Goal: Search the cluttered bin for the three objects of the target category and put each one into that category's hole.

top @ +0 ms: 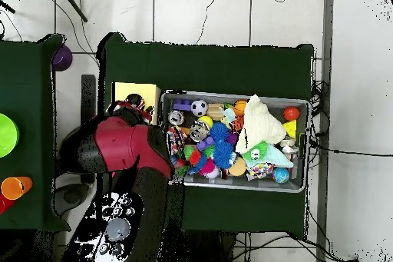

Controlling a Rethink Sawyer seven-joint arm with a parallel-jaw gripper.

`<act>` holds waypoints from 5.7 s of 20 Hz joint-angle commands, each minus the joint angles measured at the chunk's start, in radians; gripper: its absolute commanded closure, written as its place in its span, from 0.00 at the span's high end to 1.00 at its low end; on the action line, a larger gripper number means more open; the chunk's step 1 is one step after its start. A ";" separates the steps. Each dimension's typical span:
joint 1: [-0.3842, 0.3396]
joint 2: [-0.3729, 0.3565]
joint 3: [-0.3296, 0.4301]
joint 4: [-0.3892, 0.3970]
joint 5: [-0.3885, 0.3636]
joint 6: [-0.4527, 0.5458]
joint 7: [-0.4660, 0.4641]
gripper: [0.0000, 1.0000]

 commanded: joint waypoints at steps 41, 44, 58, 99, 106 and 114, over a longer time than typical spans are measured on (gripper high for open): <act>-0.093 -0.025 0.222 0.151 0.013 0.048 0.088 0.00; -0.104 -0.027 0.237 0.158 0.020 0.058 0.087 0.00; -0.134 -0.029 0.271 0.193 0.016 0.024 0.099 0.00; -0.229 -0.009 0.365 0.188 -0.057 -0.091 0.030 0.00; -0.240 0.019 0.365 0.121 -0.073 -0.114 -0.002 0.00; -0.237 0.042 0.354 0.069 -0.097 -0.131 0.004 0.00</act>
